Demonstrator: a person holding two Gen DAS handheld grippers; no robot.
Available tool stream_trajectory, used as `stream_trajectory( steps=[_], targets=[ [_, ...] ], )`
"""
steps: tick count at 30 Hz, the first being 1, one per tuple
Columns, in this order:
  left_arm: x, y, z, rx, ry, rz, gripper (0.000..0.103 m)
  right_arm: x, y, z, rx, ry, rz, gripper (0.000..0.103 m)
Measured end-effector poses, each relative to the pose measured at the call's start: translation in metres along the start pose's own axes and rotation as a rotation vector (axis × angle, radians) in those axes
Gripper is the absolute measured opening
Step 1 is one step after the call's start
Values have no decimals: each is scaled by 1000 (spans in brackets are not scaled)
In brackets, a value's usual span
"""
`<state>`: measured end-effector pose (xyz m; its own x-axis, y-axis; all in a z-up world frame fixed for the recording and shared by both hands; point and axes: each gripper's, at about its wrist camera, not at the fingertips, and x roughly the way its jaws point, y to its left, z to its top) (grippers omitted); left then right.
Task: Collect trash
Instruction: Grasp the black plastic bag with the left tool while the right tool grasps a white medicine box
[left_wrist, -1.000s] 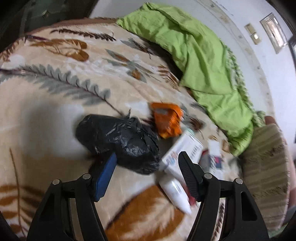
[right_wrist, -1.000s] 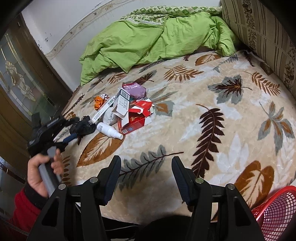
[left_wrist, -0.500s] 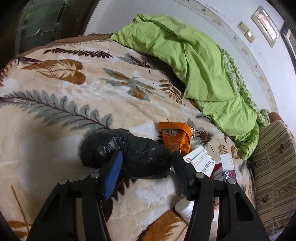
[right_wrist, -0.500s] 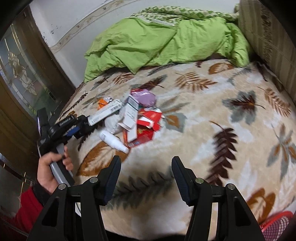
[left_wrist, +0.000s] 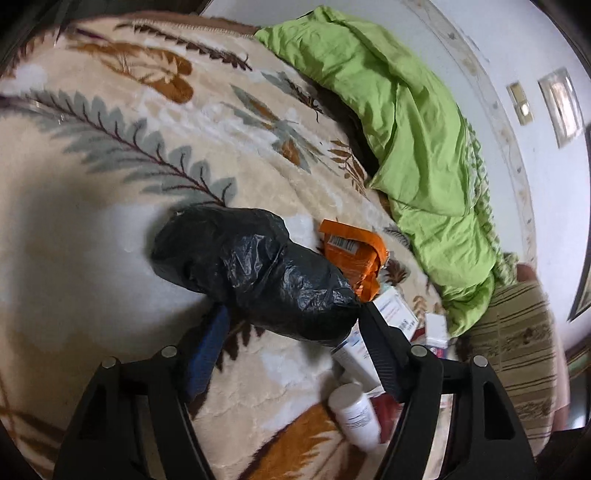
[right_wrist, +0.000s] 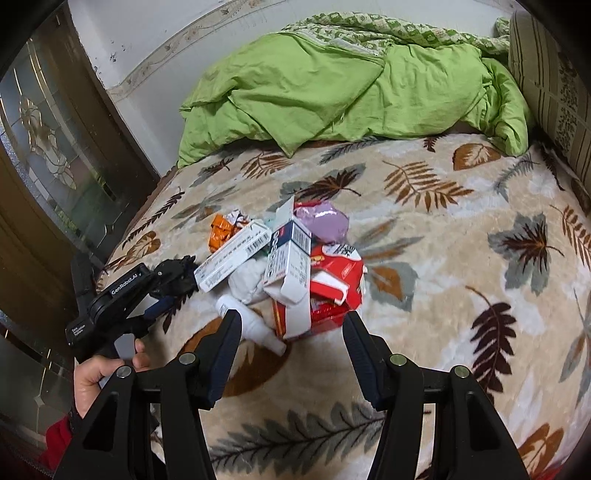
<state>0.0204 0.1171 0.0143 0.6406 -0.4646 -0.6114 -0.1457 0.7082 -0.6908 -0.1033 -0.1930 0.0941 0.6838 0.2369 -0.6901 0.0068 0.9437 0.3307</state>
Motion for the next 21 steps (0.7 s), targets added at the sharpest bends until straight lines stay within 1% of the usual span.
stream_trajectory(
  steps=[2, 4, 8, 11, 14, 16, 18, 19, 21],
  targets=[
    [-2, 0, -1, -6, 17, -16, 71, 1, -1, 4, 8, -3, 1, 60],
    [-7, 0, -5, -17, 32, -55, 71, 1, -1, 7, 10, -11, 4, 60],
    [-14, -1, -8, -24, 11, -60, 72, 2, -1, 8, 2, -16, -1, 61],
    [-14, 1, -5, -37, -9, -39, 72, 7, -5, 7, 10, -5, -2, 61],
    [-9, 9, 4, -92, -20, -37, 72, 13, -5, 10, 13, 1, 0, 61],
    [-8, 12, 10, -123, -51, -44, 72, 17, -2, 13, 3, 2, -1, 62],
    [-4, 11, 16, -118, -63, -30, 72, 22, 4, 18, -15, -3, 6, 62],
    [1, 10, 20, -105, -58, -13, 72, 25, 7, 20, -26, -3, 5, 62],
    [7, 12, 22, -109, -53, -5, 72, 36, 18, 27, -67, 0, -9, 65]
  ],
)
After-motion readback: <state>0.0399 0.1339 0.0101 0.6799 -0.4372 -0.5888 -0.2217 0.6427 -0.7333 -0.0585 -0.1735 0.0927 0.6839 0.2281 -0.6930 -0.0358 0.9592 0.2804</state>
